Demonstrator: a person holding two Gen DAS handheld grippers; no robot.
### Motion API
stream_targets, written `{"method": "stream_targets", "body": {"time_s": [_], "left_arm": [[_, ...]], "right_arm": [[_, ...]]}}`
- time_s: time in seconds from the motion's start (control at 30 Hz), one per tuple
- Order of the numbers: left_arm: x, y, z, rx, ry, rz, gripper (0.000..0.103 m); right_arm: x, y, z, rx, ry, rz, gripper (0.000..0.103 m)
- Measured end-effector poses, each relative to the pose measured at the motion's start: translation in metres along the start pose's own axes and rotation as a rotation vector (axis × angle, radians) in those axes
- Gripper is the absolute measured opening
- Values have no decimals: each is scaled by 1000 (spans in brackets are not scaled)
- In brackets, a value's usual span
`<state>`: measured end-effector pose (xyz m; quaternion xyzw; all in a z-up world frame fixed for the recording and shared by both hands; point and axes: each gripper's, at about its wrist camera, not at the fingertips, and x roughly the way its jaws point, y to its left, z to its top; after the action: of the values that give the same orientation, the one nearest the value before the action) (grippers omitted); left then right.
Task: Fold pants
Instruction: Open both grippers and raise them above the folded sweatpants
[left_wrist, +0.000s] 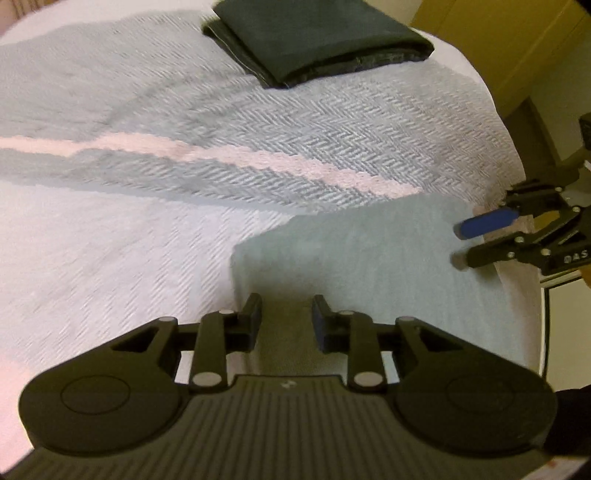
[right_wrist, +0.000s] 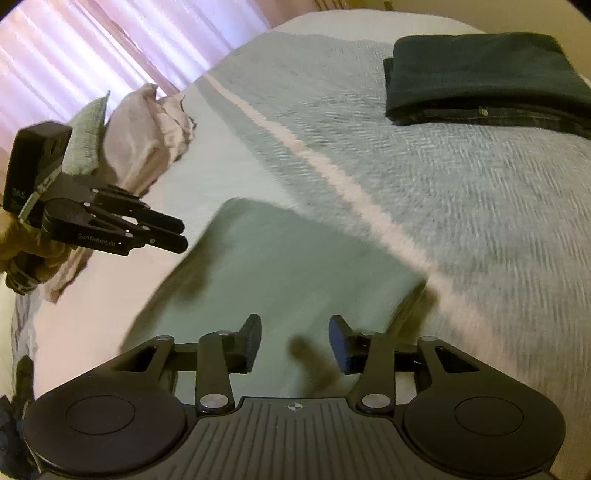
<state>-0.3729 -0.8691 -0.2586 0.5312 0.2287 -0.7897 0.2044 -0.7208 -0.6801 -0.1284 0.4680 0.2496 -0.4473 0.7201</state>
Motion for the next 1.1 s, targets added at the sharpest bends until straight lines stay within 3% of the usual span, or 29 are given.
{"method": "stream_targets", "body": {"time_s": [0.2, 0.3, 0.43, 0.53, 0.73, 0.87, 1.1], "left_arm": [[-55, -12, -77, -32, -45, 38, 26], [-73, -23, -125, -97, -64, 33, 27], [-84, -44, -182, -140, -81, 16, 28], [-79, -55, -215, -153, -63, 12, 28], [-85, -71, -255, -211, -57, 21, 28], [-100, -78, -261, -306, -71, 42, 29], [-129, -84, -260, -453, -119, 75, 32]], "right_arm": [[-25, 56, -83, 130, -4, 10, 49], [-13, 78, -127, 142, 31, 28, 49], [11, 77, -156, 152, 15, -19, 49], [19, 63, -162, 235, -7, -16, 49], [-8, 88, -149, 203, 29, -105, 50], [-39, 110, -144, 190, 43, -150, 50], [-76, 145, -138, 43, 31, -198, 51]]}}
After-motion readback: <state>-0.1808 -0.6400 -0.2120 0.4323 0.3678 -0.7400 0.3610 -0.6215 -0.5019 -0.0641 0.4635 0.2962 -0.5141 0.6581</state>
